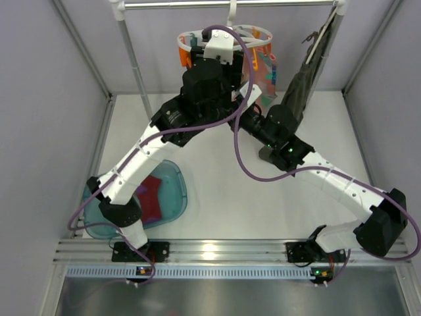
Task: Remove the socks clipped to the hanger
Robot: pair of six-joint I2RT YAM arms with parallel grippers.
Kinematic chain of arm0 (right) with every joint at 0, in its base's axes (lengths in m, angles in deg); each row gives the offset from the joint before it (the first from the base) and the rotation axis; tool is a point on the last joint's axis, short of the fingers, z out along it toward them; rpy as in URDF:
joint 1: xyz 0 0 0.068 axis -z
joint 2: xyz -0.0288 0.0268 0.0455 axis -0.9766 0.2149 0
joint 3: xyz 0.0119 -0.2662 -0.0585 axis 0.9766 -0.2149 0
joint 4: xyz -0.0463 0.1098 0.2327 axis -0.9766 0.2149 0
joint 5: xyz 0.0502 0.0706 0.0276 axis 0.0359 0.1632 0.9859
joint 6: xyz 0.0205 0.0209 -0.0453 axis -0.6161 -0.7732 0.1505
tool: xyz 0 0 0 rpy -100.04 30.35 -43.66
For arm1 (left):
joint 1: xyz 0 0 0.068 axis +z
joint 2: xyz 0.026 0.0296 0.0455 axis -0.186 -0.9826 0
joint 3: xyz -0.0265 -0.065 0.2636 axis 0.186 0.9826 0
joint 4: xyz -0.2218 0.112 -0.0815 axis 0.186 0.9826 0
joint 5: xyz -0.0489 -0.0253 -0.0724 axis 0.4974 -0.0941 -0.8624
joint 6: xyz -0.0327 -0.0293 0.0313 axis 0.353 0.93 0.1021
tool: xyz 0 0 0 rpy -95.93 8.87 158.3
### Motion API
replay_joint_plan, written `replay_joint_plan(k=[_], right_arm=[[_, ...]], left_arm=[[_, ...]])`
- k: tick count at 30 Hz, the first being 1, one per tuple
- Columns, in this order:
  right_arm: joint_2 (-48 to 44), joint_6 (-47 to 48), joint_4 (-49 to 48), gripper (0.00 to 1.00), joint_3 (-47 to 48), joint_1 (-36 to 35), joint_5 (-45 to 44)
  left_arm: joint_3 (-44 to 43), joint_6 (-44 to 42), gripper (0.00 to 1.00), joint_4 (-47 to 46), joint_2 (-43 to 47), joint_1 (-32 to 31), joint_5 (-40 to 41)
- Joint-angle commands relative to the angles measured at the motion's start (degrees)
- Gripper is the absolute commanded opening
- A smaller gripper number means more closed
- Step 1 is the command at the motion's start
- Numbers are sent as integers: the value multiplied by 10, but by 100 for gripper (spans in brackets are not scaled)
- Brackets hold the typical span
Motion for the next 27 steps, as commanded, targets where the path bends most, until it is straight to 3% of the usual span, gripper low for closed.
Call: replay_joint_plan(k=[1,13,20,27], right_arm=[[-12,-9,-20,0,4,-2,9],[-8,-4,-38,0,-6,-16,40],[0,12,-44,0,-6,-23,69],[-1,34,-63,0,-23,-38,95]], left_arm=[[-43,-26,71,-17,-17,-32,35],[-78,-34,65,-17,-66,-42,101],[-78,-42,72,-17,-81,-46,135],[-134,-83,73,-17,-123,-42,164]])
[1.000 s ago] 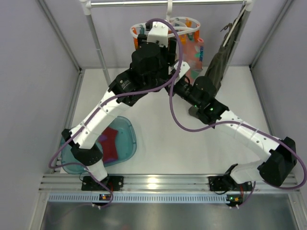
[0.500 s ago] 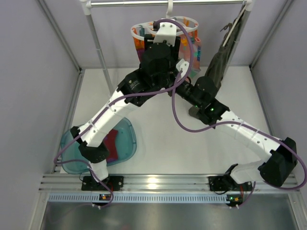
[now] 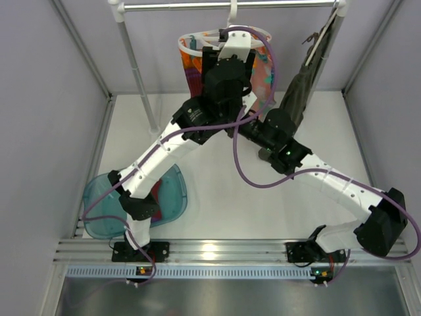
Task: Remove the socks clipped to the hanger
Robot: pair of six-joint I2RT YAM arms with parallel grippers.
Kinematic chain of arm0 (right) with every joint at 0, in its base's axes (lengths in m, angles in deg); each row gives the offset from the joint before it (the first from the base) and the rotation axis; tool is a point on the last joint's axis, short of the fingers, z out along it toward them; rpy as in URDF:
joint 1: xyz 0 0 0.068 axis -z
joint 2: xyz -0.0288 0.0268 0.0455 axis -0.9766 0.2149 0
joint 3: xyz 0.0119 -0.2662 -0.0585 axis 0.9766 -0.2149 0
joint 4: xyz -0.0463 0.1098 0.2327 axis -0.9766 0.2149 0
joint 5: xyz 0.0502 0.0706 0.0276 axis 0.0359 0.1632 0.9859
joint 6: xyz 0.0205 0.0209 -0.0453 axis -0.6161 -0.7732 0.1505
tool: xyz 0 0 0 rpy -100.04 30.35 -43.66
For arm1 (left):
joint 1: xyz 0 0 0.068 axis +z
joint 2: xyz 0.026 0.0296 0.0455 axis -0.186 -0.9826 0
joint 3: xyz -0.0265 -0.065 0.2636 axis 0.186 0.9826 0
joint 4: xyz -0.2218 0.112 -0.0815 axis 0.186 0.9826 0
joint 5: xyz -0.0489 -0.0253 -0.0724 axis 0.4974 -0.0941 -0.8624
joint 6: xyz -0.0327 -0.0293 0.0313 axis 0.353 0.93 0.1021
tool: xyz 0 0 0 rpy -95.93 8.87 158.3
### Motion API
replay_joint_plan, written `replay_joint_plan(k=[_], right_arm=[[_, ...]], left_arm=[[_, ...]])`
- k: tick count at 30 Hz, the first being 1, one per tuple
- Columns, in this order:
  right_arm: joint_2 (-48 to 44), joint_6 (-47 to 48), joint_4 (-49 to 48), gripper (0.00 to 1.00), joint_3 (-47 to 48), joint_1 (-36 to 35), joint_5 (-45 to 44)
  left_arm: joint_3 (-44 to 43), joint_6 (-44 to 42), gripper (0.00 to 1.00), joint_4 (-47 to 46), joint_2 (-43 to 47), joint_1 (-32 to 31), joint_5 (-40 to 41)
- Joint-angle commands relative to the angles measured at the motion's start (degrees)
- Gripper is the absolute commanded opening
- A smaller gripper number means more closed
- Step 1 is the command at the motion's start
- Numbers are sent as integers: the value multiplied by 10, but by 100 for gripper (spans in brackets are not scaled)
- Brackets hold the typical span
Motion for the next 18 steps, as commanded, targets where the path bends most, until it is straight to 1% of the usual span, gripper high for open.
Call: replay_joint_plan(k=[1,2,4,5,10,13,16,18], right_arm=[[2,31,-46,0,-12,-26,45],[1,30,-49,0,-14,-26,44],[-2,30,-55,0,-17,-26,44],[-2,31,-57,0,-19,-26,44],[-11,37,-56,0,-22,-26,36],[-18,37,-55,0,-25,-26,30],[-15,39,-51,0,-21,-26,19],[-11,40,-48,0,-20,-26,20]], left_arm=[[-26,-27,74,-15,-30,-3,12],[-23,-27,75,-15,-31,1,13],[-19,-27,80,-15,-34,3,14],[-14,-26,81,-14,-35,4,12],[-6,-10,78,-15,-34,12,-8],[-4,-8,78,-14,-36,22,-6],[20,-3,81,-14,-27,27,3],[34,4,80,-14,-19,28,4]])
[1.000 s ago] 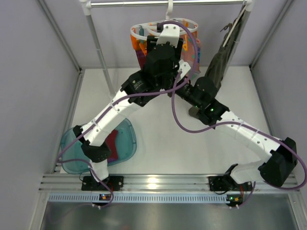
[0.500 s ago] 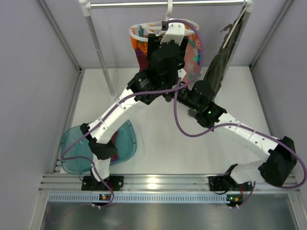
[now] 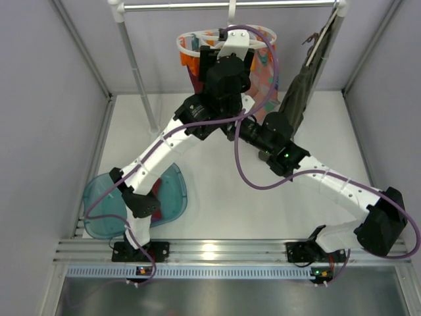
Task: Remove the socks clipped to the hanger
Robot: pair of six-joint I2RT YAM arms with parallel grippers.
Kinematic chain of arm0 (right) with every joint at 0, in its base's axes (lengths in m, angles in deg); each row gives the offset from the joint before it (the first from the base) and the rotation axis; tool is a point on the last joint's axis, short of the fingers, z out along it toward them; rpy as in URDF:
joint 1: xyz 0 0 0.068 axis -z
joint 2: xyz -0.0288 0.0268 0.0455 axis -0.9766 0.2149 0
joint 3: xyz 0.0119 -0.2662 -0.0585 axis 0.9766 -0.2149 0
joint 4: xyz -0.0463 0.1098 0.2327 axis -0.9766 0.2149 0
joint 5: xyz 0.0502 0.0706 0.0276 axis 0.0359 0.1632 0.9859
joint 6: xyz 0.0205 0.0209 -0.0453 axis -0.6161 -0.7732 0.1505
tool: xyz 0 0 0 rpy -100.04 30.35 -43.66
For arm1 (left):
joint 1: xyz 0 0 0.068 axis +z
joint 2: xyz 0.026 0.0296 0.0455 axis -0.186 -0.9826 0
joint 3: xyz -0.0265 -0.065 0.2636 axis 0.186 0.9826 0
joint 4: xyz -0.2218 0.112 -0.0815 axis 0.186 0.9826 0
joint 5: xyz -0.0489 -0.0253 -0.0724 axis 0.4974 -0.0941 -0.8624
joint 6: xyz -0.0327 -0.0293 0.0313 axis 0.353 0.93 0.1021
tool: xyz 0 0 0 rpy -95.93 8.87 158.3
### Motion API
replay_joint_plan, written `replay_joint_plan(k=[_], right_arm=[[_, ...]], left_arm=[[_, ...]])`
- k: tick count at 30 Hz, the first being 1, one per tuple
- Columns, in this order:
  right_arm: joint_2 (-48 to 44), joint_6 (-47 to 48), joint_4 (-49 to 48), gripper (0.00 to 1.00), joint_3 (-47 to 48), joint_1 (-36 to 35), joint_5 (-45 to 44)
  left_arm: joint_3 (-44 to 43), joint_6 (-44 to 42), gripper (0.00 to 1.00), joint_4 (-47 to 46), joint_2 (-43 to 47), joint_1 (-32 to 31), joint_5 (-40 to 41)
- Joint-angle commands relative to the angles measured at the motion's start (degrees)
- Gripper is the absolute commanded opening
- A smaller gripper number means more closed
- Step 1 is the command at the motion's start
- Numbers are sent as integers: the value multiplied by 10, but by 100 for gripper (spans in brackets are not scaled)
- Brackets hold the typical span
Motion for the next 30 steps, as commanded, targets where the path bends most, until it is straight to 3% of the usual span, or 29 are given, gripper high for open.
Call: replay_joint_plan(k=[1,4,6,15,17,21,24,28,30], right_arm=[[-11,23,-30,0,8,-16,22],[-12,23,-27,0,7,-15,24],[-13,24,-29,0,6,-17,27],[-11,35,-24,0,5,-17,58],[-13,41,-19,0,4,-17,73],[-19,41,-23,0,-9,-16,60],[-23,41,-22,0,-14,-17,52],[-22,43,-21,0,-17,-16,45],[-20,44,-17,0,-16,-14,46]], left_arm=[[43,14,80,-5,2,5,13],[66,30,77,-6,24,7,6],[75,39,67,-5,29,16,-7],[61,34,64,-5,16,36,-35],[60,33,51,-5,16,38,-38],[67,39,46,-4,24,39,-56],[80,50,29,-4,40,39,-80],[102,68,26,-4,63,39,-120],[109,67,20,-4,75,39,-122]])
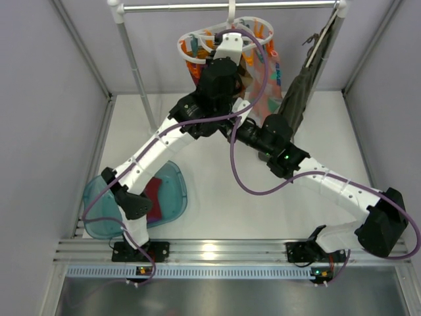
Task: Remove the socks clipped to the hanger
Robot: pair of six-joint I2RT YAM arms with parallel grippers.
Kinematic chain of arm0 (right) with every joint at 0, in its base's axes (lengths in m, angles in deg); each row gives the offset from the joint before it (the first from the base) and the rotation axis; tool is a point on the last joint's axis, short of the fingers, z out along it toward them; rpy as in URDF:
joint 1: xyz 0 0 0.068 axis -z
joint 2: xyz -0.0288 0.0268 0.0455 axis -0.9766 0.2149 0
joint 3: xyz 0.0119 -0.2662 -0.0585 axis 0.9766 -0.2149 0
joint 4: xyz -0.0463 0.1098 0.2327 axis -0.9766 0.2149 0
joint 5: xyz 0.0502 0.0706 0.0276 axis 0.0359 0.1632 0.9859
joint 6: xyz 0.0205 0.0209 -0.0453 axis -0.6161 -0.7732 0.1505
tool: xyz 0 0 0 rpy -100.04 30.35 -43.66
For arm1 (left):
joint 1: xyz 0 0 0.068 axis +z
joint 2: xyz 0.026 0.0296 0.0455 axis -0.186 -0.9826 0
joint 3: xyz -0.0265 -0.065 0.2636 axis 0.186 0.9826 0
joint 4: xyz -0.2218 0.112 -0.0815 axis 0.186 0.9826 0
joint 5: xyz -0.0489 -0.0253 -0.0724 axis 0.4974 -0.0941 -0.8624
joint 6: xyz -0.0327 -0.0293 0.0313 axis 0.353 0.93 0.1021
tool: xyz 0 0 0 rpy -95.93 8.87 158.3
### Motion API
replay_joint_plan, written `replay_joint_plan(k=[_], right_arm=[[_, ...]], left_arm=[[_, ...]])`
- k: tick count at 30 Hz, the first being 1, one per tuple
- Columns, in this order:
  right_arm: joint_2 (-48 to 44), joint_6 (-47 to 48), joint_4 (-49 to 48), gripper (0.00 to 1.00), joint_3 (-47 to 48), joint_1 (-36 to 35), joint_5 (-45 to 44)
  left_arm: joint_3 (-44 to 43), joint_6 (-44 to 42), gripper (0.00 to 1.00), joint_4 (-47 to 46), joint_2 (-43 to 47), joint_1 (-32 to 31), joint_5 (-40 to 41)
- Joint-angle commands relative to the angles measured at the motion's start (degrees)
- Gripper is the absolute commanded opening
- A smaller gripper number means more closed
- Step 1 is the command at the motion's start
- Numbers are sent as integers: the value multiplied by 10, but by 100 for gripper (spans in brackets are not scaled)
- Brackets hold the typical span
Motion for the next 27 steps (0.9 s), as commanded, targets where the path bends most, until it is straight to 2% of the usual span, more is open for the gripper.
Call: replay_joint_plan(k=[1,2,3,11,12,13,16,22,27], right_arm=[[-13,11,-13,0,4,-13,22],[-13,12,-10,0,5,-11,21],[-13,12,-10,0,5,-10,21],[-37,-13,13,0,-21,23,5],[-44,-15,13,0,-27,28,6],[-52,-16,15,0,-31,31,5],[-57,-31,25,0,-33,58,13],[-45,-31,52,0,-7,99,47],[-28,-24,99,0,25,127,97]], left_arm=[[22,14,12,1,36,0,-20],[25,13,3,1,41,0,-15],[31,13,0,1,47,0,-15],[48,44,2,1,80,0,-50],[55,51,42,1,86,0,-71],[61,55,58,1,100,0,-82],[93,71,87,1,131,-1,-143],[189,112,96,-1,210,-2,-240],[275,125,98,-1,290,-2,-256]])
